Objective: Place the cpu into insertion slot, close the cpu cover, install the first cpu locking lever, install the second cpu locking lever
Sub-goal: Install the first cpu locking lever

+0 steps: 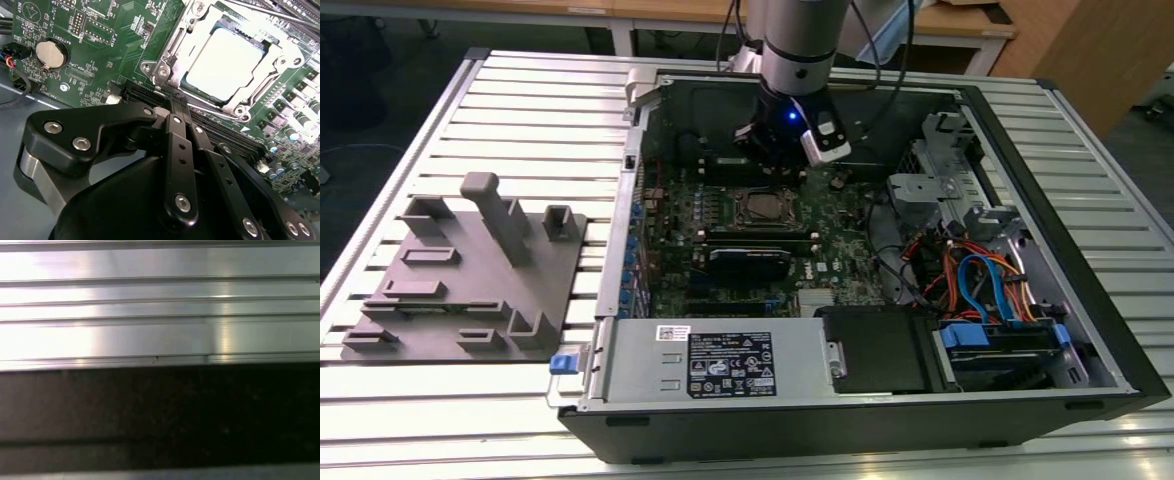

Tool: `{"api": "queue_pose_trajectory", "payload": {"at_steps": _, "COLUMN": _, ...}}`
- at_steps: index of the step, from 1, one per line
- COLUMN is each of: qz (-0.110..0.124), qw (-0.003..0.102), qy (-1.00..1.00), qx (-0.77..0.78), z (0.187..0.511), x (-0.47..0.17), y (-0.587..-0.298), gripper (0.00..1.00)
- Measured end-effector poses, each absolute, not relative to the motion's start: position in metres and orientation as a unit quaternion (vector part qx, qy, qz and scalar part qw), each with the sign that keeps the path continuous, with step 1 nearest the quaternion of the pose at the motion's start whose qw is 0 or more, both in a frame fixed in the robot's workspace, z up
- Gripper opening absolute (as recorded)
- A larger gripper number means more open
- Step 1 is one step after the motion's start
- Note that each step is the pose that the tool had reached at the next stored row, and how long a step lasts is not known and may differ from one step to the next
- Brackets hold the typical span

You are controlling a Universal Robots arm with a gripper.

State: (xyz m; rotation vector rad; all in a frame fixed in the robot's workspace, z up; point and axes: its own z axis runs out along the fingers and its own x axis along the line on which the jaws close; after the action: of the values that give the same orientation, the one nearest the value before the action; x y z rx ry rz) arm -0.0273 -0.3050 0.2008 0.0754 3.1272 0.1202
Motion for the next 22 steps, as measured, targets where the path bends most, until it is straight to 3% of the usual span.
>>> {"api": "queue_pose_trajectory", "payload": {"at_steps": 22, "qz": 0.032, "qw": 0.006, "qy": 0.999, "qx": 0.024, "z": 0.2004, "x": -0.0262, "y": -0.305, "gripper": 0.11}}
